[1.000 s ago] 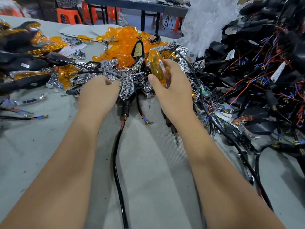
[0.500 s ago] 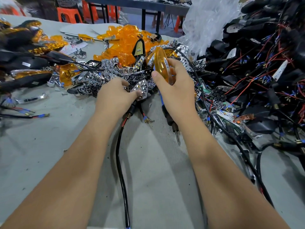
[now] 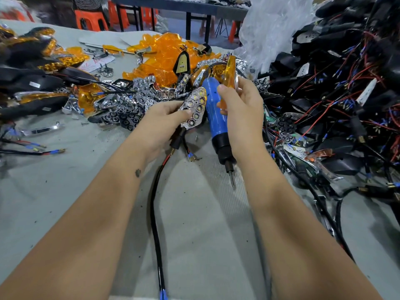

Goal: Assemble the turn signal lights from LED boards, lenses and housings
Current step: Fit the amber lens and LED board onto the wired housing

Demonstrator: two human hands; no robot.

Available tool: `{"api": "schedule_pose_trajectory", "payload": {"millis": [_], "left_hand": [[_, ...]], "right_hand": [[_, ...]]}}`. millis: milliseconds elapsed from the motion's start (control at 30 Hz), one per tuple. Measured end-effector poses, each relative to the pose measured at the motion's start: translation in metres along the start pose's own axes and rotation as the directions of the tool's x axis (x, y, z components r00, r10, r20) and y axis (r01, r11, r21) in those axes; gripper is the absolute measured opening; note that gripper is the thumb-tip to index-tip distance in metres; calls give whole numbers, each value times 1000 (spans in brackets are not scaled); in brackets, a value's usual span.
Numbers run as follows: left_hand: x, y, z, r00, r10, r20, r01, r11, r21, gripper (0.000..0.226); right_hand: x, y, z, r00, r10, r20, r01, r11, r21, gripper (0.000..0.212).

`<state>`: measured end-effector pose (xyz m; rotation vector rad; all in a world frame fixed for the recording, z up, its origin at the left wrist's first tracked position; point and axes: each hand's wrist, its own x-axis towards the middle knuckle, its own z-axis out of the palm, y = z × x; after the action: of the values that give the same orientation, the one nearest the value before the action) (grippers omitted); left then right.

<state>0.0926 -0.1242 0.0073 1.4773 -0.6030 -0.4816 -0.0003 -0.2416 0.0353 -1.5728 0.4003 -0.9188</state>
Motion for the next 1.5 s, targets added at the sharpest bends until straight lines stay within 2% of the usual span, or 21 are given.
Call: {"api": "schedule_pose_trajectory", "payload": {"millis": [67, 200, 367, 533, 700, 767, 933, 1000, 1067, 1500], "left_hand": [[0, 2, 4, 1000, -7, 4, 7, 991, -136, 33], [1, 4, 6, 999, -45, -4, 42, 958, -285, 13], [1, 5, 10, 999, -41, 15, 43, 923, -381, 17], [-1, 2, 16, 990, -140, 2, 122, 852, -510, 10], [-2, 4, 18, 989, -144, -22, 112, 846, -521, 43], [-2, 5, 18, 988, -153, -23, 118, 841, -528, 48], [-4, 4, 18, 989, -150, 15, 135, 842, -523, 40], [-4, 3, 16, 989, -150, 13, 134, 841, -524, 39], [-5, 4, 16, 989, -144, 14, 130, 840, -526, 39], [-9, 11, 19, 993, -108, 40, 112, 826, -553, 43]], "right_hand": [[0, -1, -1, 1000, 3, 5, -3, 1000, 28, 15], [-1, -2, -1, 999, 4, 48, -6, 999, 53, 15], [-6, -3, 3, 991, -18, 136, 9, 998, 66, 13], [-10, 0, 11, 981, -43, 189, 52, 998, -38, 13], [-12, 4, 20, 975, -63, 212, 109, 972, -210, 18], [-12, 5, 22, 978, -59, 200, 108, 963, -246, 18], [-11, 14, 22, 954, -100, 281, 211, 892, -399, 16], [-11, 15, 23, 945, -105, 311, 246, 854, -459, 40], [-13, 16, 23, 936, -142, 323, 289, 835, -469, 50], [-12, 18, 22, 917, -140, 374, 319, 819, -477, 51]]}}
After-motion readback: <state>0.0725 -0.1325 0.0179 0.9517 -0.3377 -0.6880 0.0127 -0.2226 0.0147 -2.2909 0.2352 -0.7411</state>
